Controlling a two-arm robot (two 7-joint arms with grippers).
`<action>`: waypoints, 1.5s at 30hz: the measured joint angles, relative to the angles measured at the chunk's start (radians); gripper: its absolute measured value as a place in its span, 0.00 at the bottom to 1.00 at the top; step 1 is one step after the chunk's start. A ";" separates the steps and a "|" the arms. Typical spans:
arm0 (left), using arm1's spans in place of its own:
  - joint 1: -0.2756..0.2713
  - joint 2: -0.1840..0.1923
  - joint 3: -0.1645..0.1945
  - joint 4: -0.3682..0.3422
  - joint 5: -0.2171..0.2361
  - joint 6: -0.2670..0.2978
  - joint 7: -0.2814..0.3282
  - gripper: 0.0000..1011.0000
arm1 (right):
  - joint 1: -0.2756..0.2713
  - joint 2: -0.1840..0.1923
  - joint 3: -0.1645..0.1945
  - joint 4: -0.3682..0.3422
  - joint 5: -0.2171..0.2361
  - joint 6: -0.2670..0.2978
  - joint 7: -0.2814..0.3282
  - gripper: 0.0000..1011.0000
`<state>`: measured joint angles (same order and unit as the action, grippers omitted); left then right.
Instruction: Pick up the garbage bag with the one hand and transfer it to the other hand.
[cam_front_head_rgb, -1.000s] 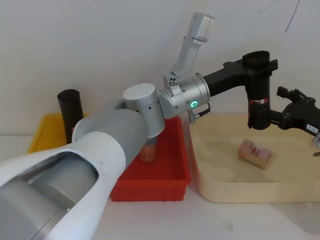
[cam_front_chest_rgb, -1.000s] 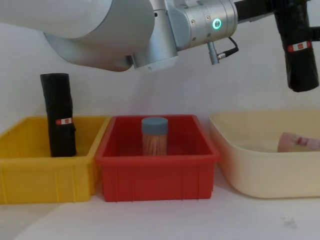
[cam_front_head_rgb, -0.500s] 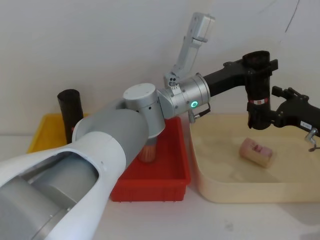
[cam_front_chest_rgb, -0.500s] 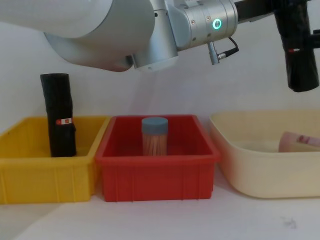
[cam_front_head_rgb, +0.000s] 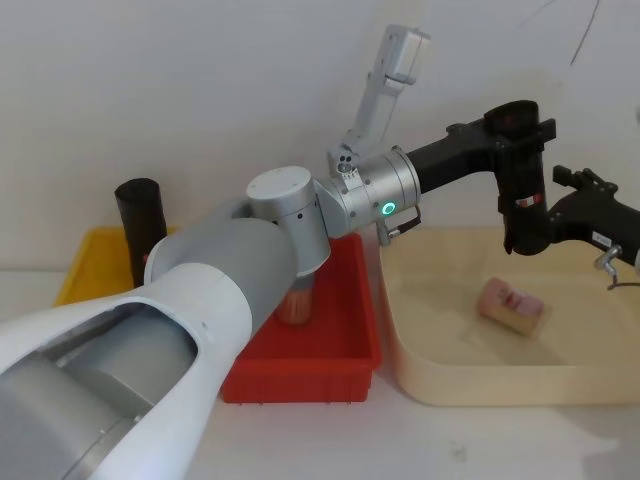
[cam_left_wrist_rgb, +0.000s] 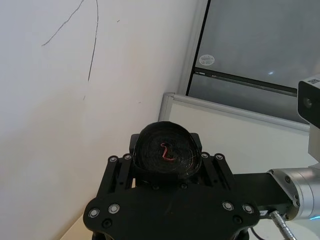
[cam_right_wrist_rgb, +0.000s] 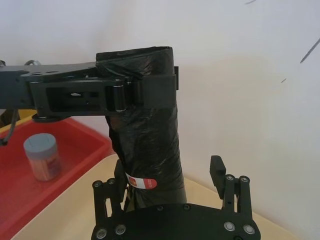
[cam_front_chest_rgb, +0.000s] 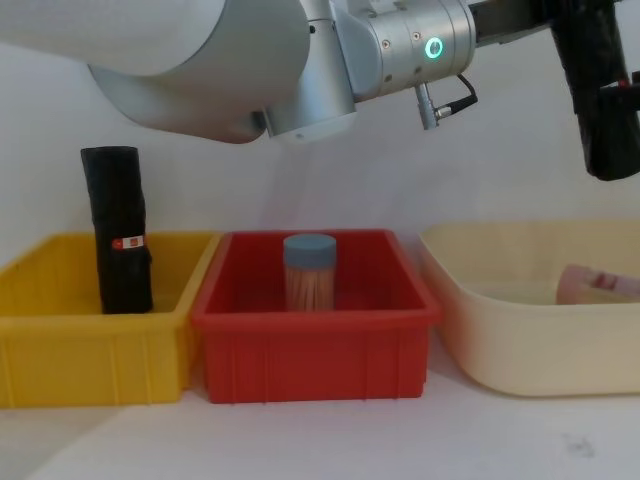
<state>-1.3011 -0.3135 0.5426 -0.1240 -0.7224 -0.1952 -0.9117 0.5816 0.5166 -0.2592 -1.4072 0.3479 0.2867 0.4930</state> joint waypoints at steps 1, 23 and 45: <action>0.000 0.000 0.000 0.000 0.000 0.000 0.000 0.54 | 0.002 0.000 -0.002 0.002 -0.001 0.000 -0.001 0.99; 0.000 0.000 0.000 0.000 0.000 0.000 0.000 0.54 | 0.039 -0.010 -0.035 0.020 0.005 0.018 0.015 0.73; 0.000 0.000 0.000 0.000 0.000 0.000 0.000 0.68 | 0.046 -0.012 -0.041 0.023 0.009 0.022 0.019 0.56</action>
<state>-1.3011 -0.3136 0.5427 -0.1240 -0.7222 -0.1951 -0.9116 0.6278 0.5047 -0.3001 -1.3844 0.3564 0.3084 0.5124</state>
